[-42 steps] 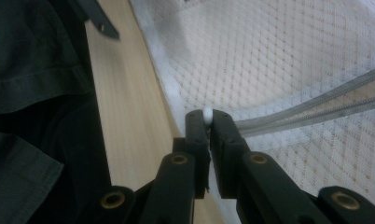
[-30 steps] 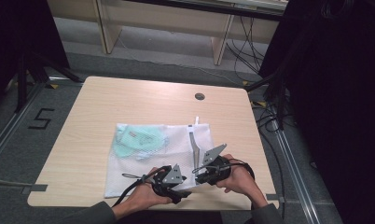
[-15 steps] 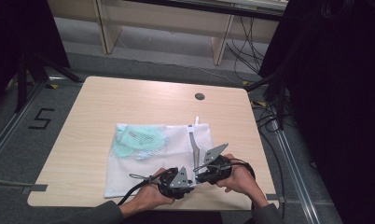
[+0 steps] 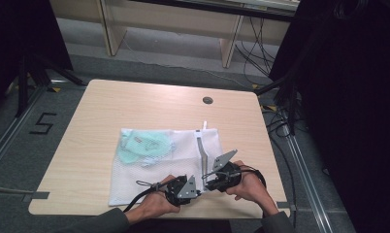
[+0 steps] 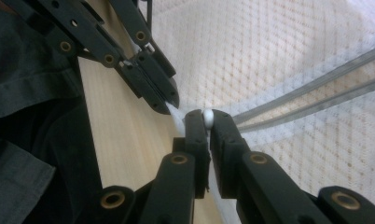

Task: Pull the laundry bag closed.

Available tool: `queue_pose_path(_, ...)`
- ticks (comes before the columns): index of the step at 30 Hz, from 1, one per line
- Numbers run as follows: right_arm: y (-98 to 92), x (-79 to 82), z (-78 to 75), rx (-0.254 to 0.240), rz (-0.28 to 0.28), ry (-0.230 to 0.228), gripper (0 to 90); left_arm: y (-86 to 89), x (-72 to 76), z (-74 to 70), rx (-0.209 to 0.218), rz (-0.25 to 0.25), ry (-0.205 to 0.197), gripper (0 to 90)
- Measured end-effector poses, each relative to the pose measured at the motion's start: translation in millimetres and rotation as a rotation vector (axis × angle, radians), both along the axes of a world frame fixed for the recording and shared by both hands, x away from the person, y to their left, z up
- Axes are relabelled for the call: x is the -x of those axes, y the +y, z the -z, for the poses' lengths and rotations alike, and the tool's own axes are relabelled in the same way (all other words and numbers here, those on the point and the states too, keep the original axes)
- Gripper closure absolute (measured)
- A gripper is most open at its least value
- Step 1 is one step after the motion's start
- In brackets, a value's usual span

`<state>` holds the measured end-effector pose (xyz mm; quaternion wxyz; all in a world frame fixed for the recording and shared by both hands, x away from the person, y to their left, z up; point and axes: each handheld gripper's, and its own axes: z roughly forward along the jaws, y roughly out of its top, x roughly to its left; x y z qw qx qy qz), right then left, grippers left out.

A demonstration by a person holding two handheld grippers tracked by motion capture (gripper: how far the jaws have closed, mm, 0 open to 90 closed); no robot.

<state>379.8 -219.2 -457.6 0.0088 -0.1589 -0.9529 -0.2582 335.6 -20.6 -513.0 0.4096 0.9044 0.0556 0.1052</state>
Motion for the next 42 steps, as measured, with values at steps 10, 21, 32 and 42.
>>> queue_pose_path(10,2.8,-2.7,5.8,0.004,0.011,-0.001,86.7,-0.6,3.2,0.8,0.008,-0.018,-0.003,88.7)
queue_pose_path(21,4.2,-7.5,12.0,0.036,0.053,0.031,86.7,0.2,1.9,-0.6,-0.006,0.0,-0.044,88.8)
queue_pose_path(32,4.8,-9.7,14.2,0.033,0.051,0.032,86.8,-0.2,3.0,0.5,0.011,-0.015,0.002,88.8)
queue_pose_path(42,6.8,-12.1,15.5,0.037,0.044,0.026,86.7,1.2,2.0,0.5,0.007,-0.013,0.013,88.7)
